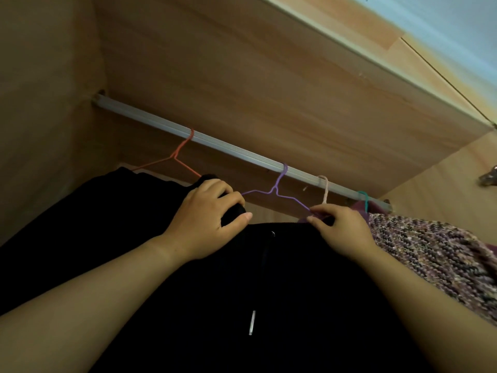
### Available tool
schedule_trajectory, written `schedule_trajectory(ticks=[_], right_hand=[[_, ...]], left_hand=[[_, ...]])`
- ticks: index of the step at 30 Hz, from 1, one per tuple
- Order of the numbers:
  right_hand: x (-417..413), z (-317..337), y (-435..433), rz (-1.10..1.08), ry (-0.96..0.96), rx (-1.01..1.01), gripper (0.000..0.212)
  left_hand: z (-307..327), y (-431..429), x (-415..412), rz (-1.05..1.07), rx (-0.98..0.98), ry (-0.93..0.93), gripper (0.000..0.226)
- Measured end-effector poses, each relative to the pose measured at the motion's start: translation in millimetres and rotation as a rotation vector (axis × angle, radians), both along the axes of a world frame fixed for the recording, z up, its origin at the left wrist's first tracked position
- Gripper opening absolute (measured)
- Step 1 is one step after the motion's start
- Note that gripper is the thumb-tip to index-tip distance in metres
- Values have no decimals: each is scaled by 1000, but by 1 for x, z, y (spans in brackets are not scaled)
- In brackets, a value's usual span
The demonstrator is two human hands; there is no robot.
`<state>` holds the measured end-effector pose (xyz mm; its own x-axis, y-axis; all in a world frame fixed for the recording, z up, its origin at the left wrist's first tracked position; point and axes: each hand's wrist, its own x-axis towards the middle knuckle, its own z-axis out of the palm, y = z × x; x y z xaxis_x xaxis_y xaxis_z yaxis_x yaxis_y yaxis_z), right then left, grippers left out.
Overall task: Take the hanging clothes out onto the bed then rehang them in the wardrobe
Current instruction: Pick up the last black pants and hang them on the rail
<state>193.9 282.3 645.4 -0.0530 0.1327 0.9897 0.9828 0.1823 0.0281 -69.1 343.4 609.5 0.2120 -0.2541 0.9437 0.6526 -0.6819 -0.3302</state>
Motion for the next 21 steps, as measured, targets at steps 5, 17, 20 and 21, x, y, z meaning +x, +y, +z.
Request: schedule_trajectory(ticks=[5, 17, 20, 21], right_hand=[[30, -13, -21, -98, -25, -45, 48], [-12, 0, -32, -90, 10, 176, 40], [-37, 2, -28, -95, 26, 163, 41], [-40, 2, -28, -99, 36, 144, 40]], left_hand=[[1, -3, -4, -19, 0, 9, 49], [3, -6, -7, -47, -10, 36, 54], [3, -9, -10, -74, -25, 45, 52], [3, -9, -12, -75, -31, 47, 52]])
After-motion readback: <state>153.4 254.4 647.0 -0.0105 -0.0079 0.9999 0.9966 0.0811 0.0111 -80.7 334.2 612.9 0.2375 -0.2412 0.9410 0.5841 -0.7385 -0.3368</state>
